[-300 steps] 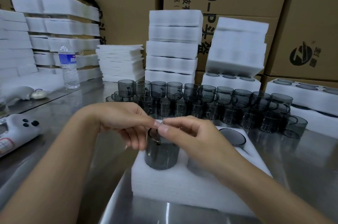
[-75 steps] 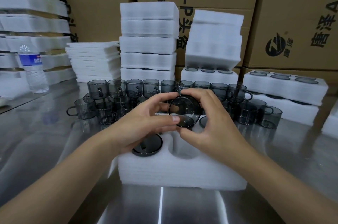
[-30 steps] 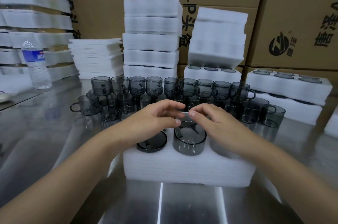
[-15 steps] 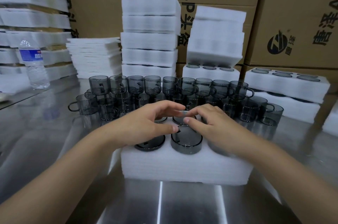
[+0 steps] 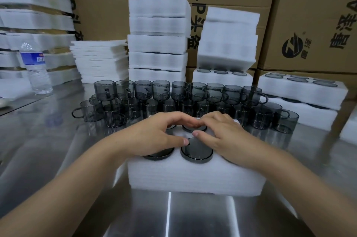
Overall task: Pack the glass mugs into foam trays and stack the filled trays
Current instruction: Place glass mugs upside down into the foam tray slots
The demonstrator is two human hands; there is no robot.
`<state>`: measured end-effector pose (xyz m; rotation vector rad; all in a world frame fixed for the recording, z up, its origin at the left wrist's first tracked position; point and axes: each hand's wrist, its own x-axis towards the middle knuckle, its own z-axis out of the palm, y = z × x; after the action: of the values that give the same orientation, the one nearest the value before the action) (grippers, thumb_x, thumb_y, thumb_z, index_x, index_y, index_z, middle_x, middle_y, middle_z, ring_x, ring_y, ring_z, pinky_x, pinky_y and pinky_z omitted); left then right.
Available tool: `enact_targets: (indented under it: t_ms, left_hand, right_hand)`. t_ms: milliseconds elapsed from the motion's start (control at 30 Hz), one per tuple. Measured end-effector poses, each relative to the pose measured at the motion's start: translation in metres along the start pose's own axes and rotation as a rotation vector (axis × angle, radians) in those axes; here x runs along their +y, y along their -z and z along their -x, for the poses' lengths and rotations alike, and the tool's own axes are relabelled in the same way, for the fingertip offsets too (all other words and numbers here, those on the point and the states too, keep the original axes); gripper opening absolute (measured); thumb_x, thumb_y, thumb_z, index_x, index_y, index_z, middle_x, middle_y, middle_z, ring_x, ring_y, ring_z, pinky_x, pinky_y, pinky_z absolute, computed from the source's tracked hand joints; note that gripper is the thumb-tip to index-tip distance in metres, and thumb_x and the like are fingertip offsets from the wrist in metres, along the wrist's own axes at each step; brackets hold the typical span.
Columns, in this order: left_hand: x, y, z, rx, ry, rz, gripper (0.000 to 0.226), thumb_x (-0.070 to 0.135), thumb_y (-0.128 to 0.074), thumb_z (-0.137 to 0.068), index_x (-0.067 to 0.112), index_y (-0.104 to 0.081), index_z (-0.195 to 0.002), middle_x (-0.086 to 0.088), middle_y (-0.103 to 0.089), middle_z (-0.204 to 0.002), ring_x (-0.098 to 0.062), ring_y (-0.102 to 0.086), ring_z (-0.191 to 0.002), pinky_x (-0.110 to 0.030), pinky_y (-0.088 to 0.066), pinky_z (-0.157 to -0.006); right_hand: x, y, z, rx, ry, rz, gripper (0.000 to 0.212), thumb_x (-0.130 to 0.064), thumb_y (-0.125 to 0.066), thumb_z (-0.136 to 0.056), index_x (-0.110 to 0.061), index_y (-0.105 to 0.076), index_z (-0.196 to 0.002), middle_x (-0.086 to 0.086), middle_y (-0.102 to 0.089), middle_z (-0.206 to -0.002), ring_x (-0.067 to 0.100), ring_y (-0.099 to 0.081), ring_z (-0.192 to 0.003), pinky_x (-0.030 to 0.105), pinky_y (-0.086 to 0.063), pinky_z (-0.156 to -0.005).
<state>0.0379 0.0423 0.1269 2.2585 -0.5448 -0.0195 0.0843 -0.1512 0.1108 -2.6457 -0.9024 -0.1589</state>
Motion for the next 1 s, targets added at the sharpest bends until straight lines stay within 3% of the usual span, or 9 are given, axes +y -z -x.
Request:
enact_targets:
  t_ms: [133,200,300,400,500,600,800,1000]
  left_hand:
    - [-0.001,0.0,-0.001,0.003,0.016,0.005,0.04,0.016,-0.067,-0.087,0.04,-0.06,-0.118,0.028,-0.058,-0.123,0.012,-0.049,-0.117,-0.028,-0.037,-0.108]
    - [-0.002,0.0,-0.001,0.01,0.011,0.002,0.039,0.016,-0.068,-0.087,0.04,-0.061,-0.115,0.028,-0.061,-0.119,0.013,-0.051,-0.114,-0.025,-0.039,-0.105]
    - [-0.006,0.0,-0.002,0.027,0.015,0.005,0.037,0.016,-0.069,-0.086,0.041,-0.062,-0.111,0.032,-0.061,-0.114,0.016,-0.051,-0.11,-0.017,-0.038,-0.101]
    - [-0.008,0.0,-0.003,0.026,0.02,-0.001,0.035,0.018,-0.069,-0.085,0.046,-0.063,-0.107,0.035,-0.06,-0.113,0.017,-0.05,-0.11,-0.015,-0.036,-0.1]
    - [-0.007,0.0,-0.003,0.027,0.024,0.0,0.035,0.018,-0.07,-0.085,0.046,-0.063,-0.106,0.035,-0.06,-0.114,0.017,-0.05,-0.111,-0.018,-0.037,-0.103]
    - [-0.007,0.0,-0.003,0.027,0.027,-0.008,0.034,0.019,-0.069,-0.085,0.044,-0.063,-0.109,0.035,-0.06,-0.114,0.017,-0.05,-0.11,-0.018,-0.037,-0.103]
    - [-0.007,0.001,-0.002,0.026,0.033,-0.004,0.034,0.019,-0.069,-0.086,0.045,-0.063,-0.107,0.036,-0.06,-0.112,0.017,-0.051,-0.109,-0.017,-0.037,-0.102]
    - [-0.009,-0.001,-0.004,0.027,0.026,0.002,0.034,0.02,-0.07,-0.085,0.045,-0.064,-0.107,0.035,-0.06,-0.112,0.018,-0.05,-0.108,-0.008,-0.037,-0.096]
  right_hand:
    - [0.001,0.002,0.001,0.029,0.023,-0.056,0.039,-0.056,-0.043,-0.089,-0.039,-0.05,-0.123,-0.018,-0.043,-0.128,0.005,-0.035,-0.121,0.029,-0.031,-0.102]
    - [0.004,0.011,0.0,0.061,0.016,-0.163,0.034,-0.057,-0.051,-0.084,-0.043,-0.054,-0.114,-0.022,-0.054,-0.115,0.001,-0.049,-0.109,0.024,-0.041,-0.092]
    - [0.028,0.033,-0.014,0.279,-0.078,-0.353,0.023,-0.047,-0.059,-0.087,-0.039,-0.059,-0.109,-0.022,-0.062,-0.104,-0.001,-0.058,-0.093,0.021,-0.047,-0.081]
    - [0.071,0.052,-0.032,0.441,-0.24,-0.157,0.035,-0.03,-0.053,-0.094,-0.024,-0.052,-0.129,-0.002,-0.049,-0.13,0.013,-0.049,-0.108,0.027,-0.039,-0.087]
    - [0.113,0.062,-0.041,0.345,-0.427,0.015,0.051,-0.019,-0.047,-0.095,-0.022,-0.034,-0.145,0.008,-0.026,-0.147,0.028,-0.026,-0.134,0.038,-0.031,-0.103]
    - [0.134,0.069,-0.045,0.275,-0.517,0.07,0.059,-0.016,-0.044,-0.095,-0.027,-0.024,-0.149,0.007,-0.02,-0.152,0.03,-0.013,-0.139,0.044,-0.026,-0.106]
    - [0.143,0.064,-0.055,0.101,-0.571,0.319,0.054,-0.027,-0.042,-0.097,-0.031,-0.024,-0.148,0.012,-0.027,-0.149,0.036,-0.024,-0.134,0.047,-0.031,-0.1]
    - [0.147,0.055,-0.053,0.281,-0.55,0.395,0.035,-0.03,-0.043,-0.099,-0.019,-0.047,-0.131,0.014,-0.047,-0.13,0.034,-0.044,-0.117,0.042,-0.038,-0.091]
